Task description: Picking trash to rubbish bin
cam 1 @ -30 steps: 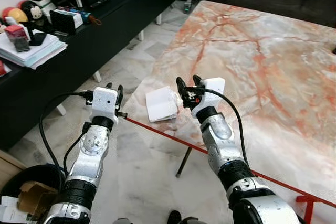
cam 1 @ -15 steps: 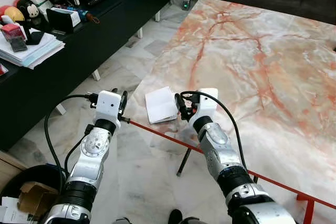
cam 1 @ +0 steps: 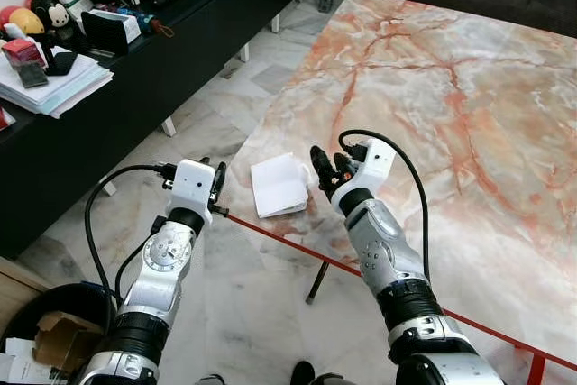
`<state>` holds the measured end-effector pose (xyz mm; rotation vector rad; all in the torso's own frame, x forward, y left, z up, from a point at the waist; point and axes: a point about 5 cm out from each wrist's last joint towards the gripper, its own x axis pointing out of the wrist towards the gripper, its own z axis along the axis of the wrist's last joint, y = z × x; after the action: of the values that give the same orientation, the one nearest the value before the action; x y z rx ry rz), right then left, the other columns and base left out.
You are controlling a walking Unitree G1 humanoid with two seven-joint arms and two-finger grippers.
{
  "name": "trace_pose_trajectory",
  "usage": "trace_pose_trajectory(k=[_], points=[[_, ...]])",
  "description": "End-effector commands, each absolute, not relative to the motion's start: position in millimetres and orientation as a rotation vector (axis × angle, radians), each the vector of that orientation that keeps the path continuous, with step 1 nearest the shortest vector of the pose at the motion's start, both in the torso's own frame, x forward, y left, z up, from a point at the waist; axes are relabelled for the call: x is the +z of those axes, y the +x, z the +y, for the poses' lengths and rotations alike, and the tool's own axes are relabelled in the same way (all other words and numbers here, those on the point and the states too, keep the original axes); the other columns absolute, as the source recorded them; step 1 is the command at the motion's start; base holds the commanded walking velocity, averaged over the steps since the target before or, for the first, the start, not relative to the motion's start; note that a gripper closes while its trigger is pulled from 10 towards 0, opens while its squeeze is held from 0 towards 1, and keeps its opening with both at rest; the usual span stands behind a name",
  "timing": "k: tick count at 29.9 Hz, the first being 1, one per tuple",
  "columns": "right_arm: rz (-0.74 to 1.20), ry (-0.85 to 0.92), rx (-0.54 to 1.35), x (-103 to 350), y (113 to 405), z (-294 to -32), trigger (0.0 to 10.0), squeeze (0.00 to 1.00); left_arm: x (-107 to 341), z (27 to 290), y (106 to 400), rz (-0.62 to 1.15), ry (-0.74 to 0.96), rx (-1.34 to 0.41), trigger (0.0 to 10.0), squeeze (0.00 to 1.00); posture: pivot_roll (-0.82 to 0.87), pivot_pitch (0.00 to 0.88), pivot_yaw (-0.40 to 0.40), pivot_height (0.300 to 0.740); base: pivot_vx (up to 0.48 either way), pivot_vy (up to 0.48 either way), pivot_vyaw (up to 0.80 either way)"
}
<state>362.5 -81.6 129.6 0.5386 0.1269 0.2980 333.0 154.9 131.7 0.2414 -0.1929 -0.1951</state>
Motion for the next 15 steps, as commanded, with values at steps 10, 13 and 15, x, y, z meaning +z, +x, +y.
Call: trace_pose_trajectory(k=[10, 13, 15], points=[[0.318, 0.508, 0.362, 114.8, 354.1, -70.4, 10.0, 0.00, 126.2, 146.9, 333.4, -0.171, 0.258, -0.243, 10.0, 0.00, 0.11, 0.144, -0.041, 0.740, 0.000, 0.000, 0.00], [0.347, 0.497, 0.385, 111.2, 350.5, -67.7, 10.0, 0.00, 126.0, 146.1, 333.2, -0.170, 0.256, -0.248, 10.0, 0.00, 0.11, 0.140, -0.041, 0.740, 0.000, 0.000, 0.00], [0.356, 0.510, 0.395, 111.0, 349.3, -66.4, 10.0, 0.00, 125.6, 145.8, 333.0, -0.169, 0.256, -0.250, 10.0, 0.00, 0.11, 0.140, -0.041, 0.740, 0.000, 0.000, 0.00]])
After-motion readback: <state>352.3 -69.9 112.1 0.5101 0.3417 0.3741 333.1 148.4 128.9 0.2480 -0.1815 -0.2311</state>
